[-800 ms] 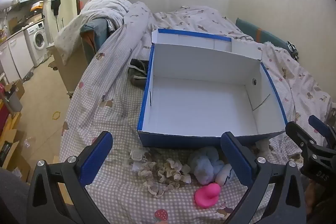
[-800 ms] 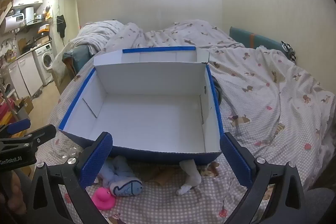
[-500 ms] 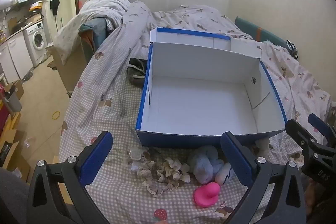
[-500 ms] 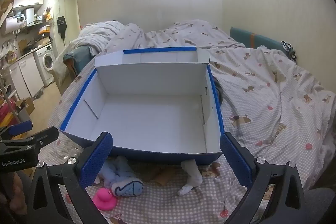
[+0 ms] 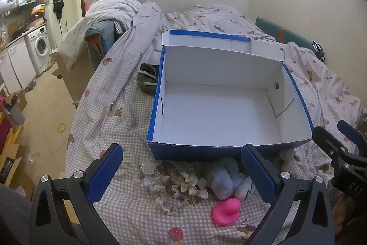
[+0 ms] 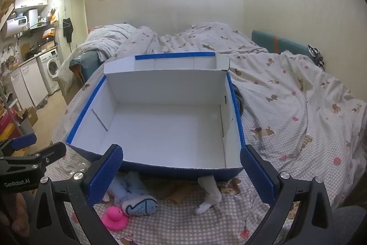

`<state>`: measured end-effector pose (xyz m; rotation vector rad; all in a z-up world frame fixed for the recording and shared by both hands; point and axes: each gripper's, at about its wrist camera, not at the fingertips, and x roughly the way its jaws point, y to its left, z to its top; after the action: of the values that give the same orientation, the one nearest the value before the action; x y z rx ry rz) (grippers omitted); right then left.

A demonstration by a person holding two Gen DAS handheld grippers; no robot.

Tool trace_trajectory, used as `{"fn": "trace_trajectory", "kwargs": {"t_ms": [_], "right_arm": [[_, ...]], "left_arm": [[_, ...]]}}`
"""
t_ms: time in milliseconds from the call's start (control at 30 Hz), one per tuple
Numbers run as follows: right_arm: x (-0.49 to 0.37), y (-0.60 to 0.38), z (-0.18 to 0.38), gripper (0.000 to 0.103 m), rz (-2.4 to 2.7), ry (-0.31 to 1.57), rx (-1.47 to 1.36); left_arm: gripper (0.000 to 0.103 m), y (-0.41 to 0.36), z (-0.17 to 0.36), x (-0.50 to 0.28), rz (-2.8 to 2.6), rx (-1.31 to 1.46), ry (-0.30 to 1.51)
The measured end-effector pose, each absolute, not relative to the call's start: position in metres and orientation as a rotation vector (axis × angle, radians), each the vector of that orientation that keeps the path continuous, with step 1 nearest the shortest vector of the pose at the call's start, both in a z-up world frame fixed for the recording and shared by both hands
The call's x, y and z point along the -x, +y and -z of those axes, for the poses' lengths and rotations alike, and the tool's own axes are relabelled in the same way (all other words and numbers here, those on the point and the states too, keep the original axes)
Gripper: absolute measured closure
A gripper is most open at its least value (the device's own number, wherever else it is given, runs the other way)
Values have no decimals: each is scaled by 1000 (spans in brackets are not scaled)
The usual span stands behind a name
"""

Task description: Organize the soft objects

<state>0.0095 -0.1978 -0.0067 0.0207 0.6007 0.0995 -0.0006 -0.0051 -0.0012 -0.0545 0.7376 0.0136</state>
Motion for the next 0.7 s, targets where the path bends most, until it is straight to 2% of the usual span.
{"fn": "trace_trajectory", "kwargs": {"t_ms": [700], "right_arm": [[-8, -195, 7, 0, -104, 598, -15]], "left_arm": [[0, -4, 1, 0, -19, 51, 733]]}}
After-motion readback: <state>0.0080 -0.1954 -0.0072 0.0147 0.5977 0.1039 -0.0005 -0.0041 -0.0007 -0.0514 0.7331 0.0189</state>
